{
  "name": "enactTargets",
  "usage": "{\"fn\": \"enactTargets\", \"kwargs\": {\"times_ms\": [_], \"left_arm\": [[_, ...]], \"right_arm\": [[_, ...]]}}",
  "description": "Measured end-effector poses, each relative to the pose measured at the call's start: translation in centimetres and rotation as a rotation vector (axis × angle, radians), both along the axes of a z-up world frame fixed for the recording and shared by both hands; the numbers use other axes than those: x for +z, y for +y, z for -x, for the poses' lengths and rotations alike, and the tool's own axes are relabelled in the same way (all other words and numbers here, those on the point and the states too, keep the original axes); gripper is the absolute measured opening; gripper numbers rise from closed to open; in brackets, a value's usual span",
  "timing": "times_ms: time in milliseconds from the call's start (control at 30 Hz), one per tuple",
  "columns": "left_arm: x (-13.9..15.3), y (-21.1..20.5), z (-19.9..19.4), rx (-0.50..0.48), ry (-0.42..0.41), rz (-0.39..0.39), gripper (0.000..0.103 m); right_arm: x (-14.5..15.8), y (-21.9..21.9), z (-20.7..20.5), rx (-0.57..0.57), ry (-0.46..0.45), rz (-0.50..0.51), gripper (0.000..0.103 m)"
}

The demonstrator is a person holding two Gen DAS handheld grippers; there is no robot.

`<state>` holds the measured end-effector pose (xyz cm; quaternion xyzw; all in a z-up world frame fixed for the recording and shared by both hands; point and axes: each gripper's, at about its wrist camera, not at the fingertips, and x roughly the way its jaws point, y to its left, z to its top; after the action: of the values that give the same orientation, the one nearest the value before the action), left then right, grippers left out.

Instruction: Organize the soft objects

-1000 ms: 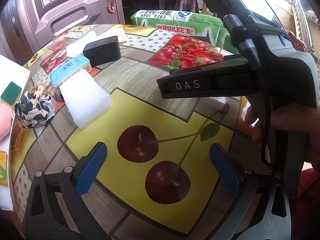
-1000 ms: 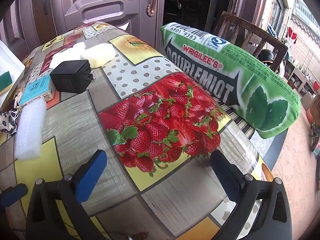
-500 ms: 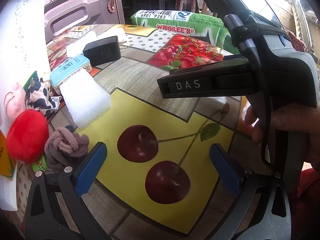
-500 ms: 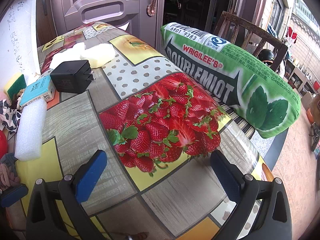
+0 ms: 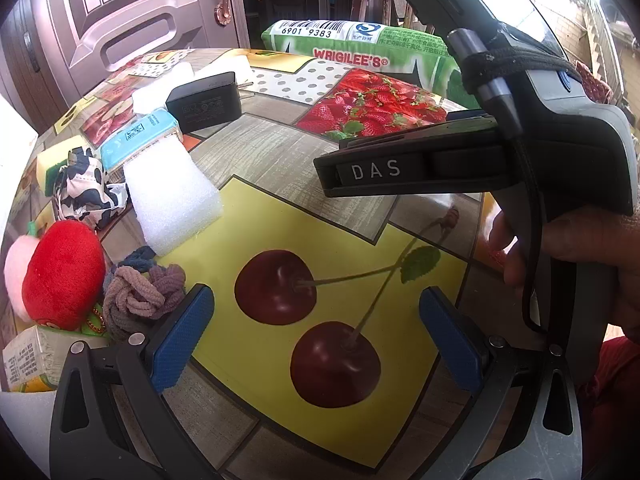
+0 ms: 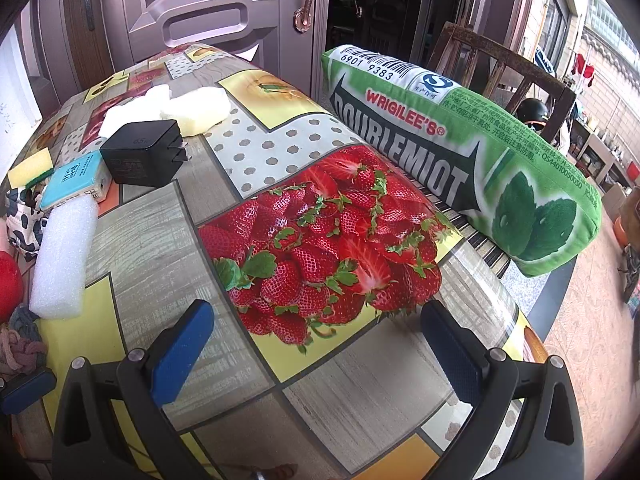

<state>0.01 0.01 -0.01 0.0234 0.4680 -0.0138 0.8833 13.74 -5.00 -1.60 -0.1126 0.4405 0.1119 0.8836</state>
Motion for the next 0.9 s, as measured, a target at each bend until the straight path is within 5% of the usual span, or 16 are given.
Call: {"fn": "enactTargets", "kwargs": {"times_ms": [900], "left_arm": [[-0.02,0.02,-0.03,0.0,-0.001,0.0,0.102]], "right_arm": [[0.18,-0.34,0.07,0.02,0.014,-0.003,0.103]]}}
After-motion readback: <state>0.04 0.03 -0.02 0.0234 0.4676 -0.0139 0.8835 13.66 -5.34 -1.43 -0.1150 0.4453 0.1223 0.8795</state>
